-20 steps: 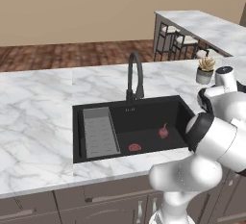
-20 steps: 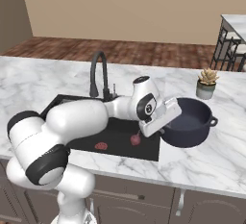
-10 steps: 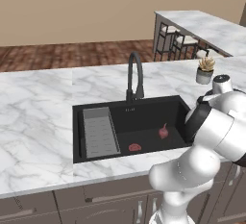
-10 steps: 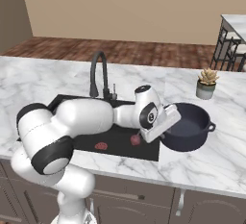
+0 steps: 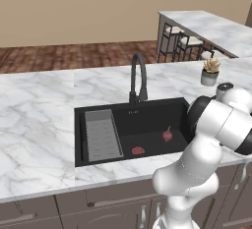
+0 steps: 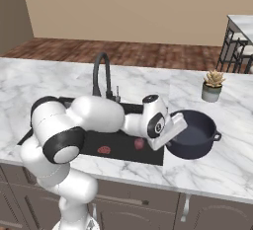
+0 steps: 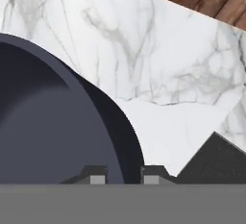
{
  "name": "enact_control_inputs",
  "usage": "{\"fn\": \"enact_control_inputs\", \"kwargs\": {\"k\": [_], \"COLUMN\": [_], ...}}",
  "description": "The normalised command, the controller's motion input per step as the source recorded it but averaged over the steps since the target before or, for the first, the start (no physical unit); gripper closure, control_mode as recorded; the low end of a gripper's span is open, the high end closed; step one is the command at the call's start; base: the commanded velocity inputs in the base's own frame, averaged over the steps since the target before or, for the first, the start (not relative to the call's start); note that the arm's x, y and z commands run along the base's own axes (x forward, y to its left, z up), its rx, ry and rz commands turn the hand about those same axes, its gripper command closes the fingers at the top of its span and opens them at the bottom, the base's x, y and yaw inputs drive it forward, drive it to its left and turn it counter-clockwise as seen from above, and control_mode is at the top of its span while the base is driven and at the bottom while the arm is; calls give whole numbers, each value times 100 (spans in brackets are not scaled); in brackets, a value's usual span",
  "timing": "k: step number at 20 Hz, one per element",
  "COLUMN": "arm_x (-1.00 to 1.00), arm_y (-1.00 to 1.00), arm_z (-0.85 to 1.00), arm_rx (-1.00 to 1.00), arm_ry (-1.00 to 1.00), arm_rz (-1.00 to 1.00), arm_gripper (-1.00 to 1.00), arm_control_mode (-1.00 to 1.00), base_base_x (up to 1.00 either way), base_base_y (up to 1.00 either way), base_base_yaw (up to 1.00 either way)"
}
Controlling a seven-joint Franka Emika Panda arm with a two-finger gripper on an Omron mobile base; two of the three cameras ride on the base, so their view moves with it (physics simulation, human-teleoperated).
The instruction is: Dump the onion from the pot into the sink. Then turn on the water and wash the onion. Then turn off the water and put the onion back in the pot.
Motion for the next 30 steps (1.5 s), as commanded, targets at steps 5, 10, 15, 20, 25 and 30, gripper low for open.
{"fn": "enact_control_inputs", "kwargs": {"k": [5, 10, 15, 20, 25, 30], "arm_x": [5, 0, 0, 0, 0, 4], "arm_y": [-11, -12, -6, 0, 0, 0], "arm_z": [-25, -23, -15, 1, 15, 38], "arm_rx": [2, 2, 1, 4, 7, 9], "arm_ry": [-6, -9, -14, -26, -13, -4], "arm_rz": [0, 0, 0, 0, 0, 0], "arm_gripper": [100, 100, -100, -100, -100, -100], "arm_control_mode": [-100, -100, -100, -100, -100, -100], "base_base_x": [0, 0, 0, 0, 0, 0], "base_base_y": [0, 0, 0, 0, 0, 0], "base_base_yaw": [0, 0, 0, 0, 0, 0]}}
